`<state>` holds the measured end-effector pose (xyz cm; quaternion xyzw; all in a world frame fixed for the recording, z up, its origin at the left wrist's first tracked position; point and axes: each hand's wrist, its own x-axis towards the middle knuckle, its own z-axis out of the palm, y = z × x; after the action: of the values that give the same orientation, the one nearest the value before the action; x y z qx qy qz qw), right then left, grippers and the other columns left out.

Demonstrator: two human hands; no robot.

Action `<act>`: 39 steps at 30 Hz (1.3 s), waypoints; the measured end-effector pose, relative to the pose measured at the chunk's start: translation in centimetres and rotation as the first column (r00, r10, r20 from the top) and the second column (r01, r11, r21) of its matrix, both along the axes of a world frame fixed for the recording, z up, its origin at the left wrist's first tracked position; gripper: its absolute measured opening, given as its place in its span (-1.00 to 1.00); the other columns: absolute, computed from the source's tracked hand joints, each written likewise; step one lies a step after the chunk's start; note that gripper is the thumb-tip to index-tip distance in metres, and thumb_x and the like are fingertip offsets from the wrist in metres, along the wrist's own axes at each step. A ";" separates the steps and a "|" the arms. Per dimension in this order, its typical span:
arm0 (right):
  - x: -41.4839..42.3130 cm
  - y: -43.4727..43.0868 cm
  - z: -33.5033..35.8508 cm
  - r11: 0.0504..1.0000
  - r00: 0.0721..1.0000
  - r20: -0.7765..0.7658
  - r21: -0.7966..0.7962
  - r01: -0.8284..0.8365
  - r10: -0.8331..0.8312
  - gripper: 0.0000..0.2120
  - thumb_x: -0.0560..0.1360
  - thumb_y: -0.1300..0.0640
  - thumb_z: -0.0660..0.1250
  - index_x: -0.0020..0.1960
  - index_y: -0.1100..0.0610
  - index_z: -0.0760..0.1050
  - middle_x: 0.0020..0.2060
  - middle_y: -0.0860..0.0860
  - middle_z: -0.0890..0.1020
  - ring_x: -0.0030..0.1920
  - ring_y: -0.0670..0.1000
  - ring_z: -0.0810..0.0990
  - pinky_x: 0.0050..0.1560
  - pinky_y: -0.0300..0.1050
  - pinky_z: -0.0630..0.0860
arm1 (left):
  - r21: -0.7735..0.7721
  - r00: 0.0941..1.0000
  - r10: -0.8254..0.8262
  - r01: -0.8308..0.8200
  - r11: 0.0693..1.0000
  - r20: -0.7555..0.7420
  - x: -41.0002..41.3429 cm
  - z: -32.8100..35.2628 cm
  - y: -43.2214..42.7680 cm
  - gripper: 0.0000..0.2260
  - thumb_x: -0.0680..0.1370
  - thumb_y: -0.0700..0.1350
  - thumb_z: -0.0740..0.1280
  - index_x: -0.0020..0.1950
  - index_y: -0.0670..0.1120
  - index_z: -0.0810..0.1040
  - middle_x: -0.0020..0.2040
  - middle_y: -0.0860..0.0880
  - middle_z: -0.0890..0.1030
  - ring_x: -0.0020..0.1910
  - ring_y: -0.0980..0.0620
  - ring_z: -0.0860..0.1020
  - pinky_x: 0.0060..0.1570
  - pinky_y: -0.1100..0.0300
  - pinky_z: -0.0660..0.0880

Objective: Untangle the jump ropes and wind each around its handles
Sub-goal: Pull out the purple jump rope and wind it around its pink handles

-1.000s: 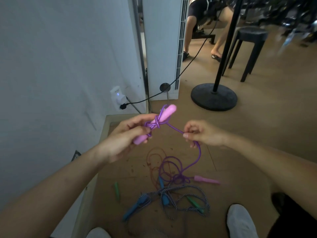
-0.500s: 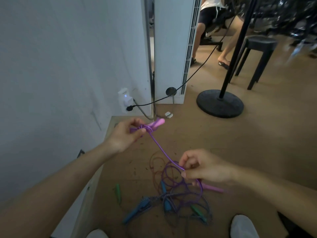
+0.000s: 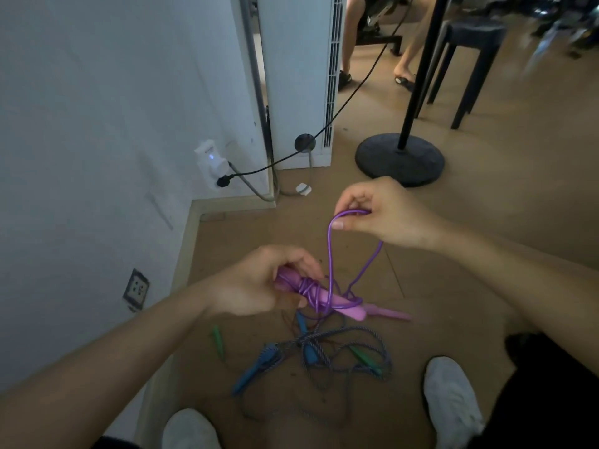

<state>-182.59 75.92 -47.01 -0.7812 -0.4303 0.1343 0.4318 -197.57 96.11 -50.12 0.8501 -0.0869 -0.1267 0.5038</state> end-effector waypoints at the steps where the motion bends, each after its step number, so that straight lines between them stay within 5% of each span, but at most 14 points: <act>1: 0.6 0.1 -0.4 1.000 1.000 0.007 -0.015 0.023 -0.023 -0.86 0.41 0.16 0.54 -0.10 0.18 0.63 -0.24 0.07 0.70 -0.20 0.07 0.69 -0.08 0.02 0.63 | -0.023 1.000 -0.005 0.006 1.000 0.016 0.0 0.3 -0.1 -0.67 0.45 -0.40 0.47 0.14 -0.12 0.60 0.01 -0.04 0.67 -0.05 0.01 0.68 0.04 0.13 0.61; 4: 2.7 0.1 -1.7 0.995 0.997 -0.026 -0.063 0.071 -0.073 -0.86 0.45 0.17 0.51 -0.06 0.18 0.59 -0.24 0.11 0.67 -0.34 0.06 0.66 -0.31 0.05 0.62 | -0.107 0.996 0.007 0.003 0.994 0.092 0.3 1.0 0.8 -0.72 0.45 -0.35 0.50 0.11 -0.13 0.61 -0.02 -0.09 0.67 -0.05 -0.09 0.66 0.03 0.03 0.58; 7: 4.1 -0.2 -3.1 0.991 0.987 -0.109 -0.075 0.113 -0.121 -0.88 0.50 0.21 0.45 -0.03 0.22 0.55 -0.23 0.13 0.63 -0.44 -0.05 0.61 -0.45 -0.14 0.54 | -0.335 0.979 0.187 -0.151 0.930 0.078 0.5 1.3 2.3 -0.72 0.41 -0.26 0.53 0.10 -0.15 0.62 -0.02 -0.11 0.68 -0.07 -0.06 0.64 -0.02 0.14 0.56; 11: 4.0 -0.1 -5.0 0.991 0.955 -0.265 -0.048 0.126 -0.134 -0.95 0.54 0.26 0.38 -0.06 0.18 0.52 -0.25 0.11 0.62 -0.45 -0.04 0.60 -0.44 -0.19 0.54 | -0.683 0.908 0.392 -0.381 0.623 -0.149 0.9 1.4 3.2 -0.50 0.24 -0.06 0.66 0.14 -0.12 0.66 0.02 -0.17 0.68 -0.09 -0.06 0.67 -0.09 0.20 0.62; 14: 2.8 0.2 -6.1 0.991 0.906 -0.403 -0.043 0.123 -0.130 -0.96 0.57 0.28 0.34 -0.02 0.18 0.48 -0.20 0.11 0.62 -0.38 0.02 0.62 -0.38 -0.12 0.59 | -0.786 0.822 0.501 -0.489 0.378 -0.270 1.6 1.7 3.1 -0.55 0.28 -0.13 0.59 0.15 -0.14 0.66 0.02 -0.15 0.69 -0.14 -0.03 0.69 -0.15 0.23 0.63; 17: 0.6 0.5 -6.7 0.992 0.860 -0.498 -0.111 0.064 -0.111 -0.96 0.59 0.23 0.32 -0.01 0.19 0.47 -0.16 0.12 0.61 -0.31 0.06 0.64 -0.26 -0.03 0.64 | -0.789 0.754 0.598 -0.529 0.312 -0.270 2.3 2.1 3.8 -0.67 0.43 -0.18 0.42 0.19 -0.16 0.60 -0.02 -0.08 0.71 -0.16 0.05 0.67 -0.13 0.26 0.63; 22: -3.4 1.0 -6.0 0.981 0.879 -0.473 -0.139 -0.139 0.058 -0.95 0.61 0.25 0.29 -0.04 0.19 0.45 -0.25 0.11 0.59 -0.35 0.04 0.61 -0.20 0.05 0.60 | -0.652 0.576 0.804 -0.667 0.359 -0.147 2.8 1.0 5.6 -0.78 0.50 -0.22 0.45 0.14 -0.12 0.64 0.03 -0.15 0.70 -0.11 -0.05 0.64 -0.05 0.18 0.61; 25: -5.1 1.2 -4.2 0.956 0.912 -0.363 -0.143 -0.256 0.191 -0.97 0.59 0.24 0.33 -0.01 0.14 0.50 -0.27 0.05 0.58 -0.40 -0.03 0.56 -0.30 -0.14 0.53 | -0.440 0.531 0.841 -0.734 0.517 0.104 2.9 -0.3 6.0 -0.80 0.47 -0.16 0.53 0.05 0.05 0.69 -0.05 0.01 0.73 -0.08 0.02 0.68 0.05 0.13 0.60; 29: -5.2 0.9 -0.8 0.943 0.952 -0.113 -0.149 -0.298 0.283 -0.94 0.56 0.18 0.38 0.03 0.15 0.58 -0.33 0.07 0.50 -0.37 -0.12 0.40 -0.34 -0.25 0.34 | -0.041 0.668 0.645 -0.682 0.730 0.372 2.9 -0.9 4.8 -0.70 0.38 -0.20 0.60 0.07 -0.01 0.68 -0.08 0.17 0.69 -0.11 0.31 0.63 0.00 0.38 0.53; 33: -2.7 0.4 1.4 0.973 0.975 0.047 -0.091 -0.214 0.219 -0.91 0.56 0.16 0.38 0.02 0.14 0.64 -0.30 -0.03 0.62 -0.33 -0.09 0.53 -0.33 -0.18 0.45 | 0.234 0.859 0.344 -0.449 0.862 0.380 2.4 -1.3 4.3 -0.69 0.35 -0.22 0.60 0.02 0.04 0.70 -0.08 0.12 0.69 -0.11 0.17 0.65 0.00 0.07 0.61; 36: -0.6 0.3 1.4 0.994 0.990 0.103 -0.047 -0.097 0.101 -0.91 0.54 0.19 0.41 0.00 0.18 0.66 -0.18 0.03 0.71 -0.17 0.03 0.67 -0.10 -0.01 0.58 | 0.236 0.943 0.172 -0.243 0.941 0.283 1.8 -0.8 3.4 -0.66 0.33 -0.30 0.58 0.02 0.01 0.71 -0.10 0.08 0.66 -0.20 0.15 0.61 -0.18 0.24 0.51; 39: 0.9 0.5 0.9 0.997 0.989 0.128 -0.046 -0.063 0.068 -0.93 0.49 0.19 0.47 -0.06 0.19 0.67 -0.23 0.00 0.70 -0.22 -0.10 0.65 -0.17 -0.28 0.53 | 0.071 0.989 0.092 -0.101 0.992 0.119 1.2 0.5 1.9 -0.70 0.36 -0.37 0.56 0.03 -0.10 0.71 -0.17 0.03 0.70 -0.31 0.14 0.60 -0.24 0.28 0.50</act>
<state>-181.74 76.38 -46.07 -0.7827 -0.4801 0.1064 0.3817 -196.36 97.97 -49.58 0.8779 -0.0697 -0.0558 0.4705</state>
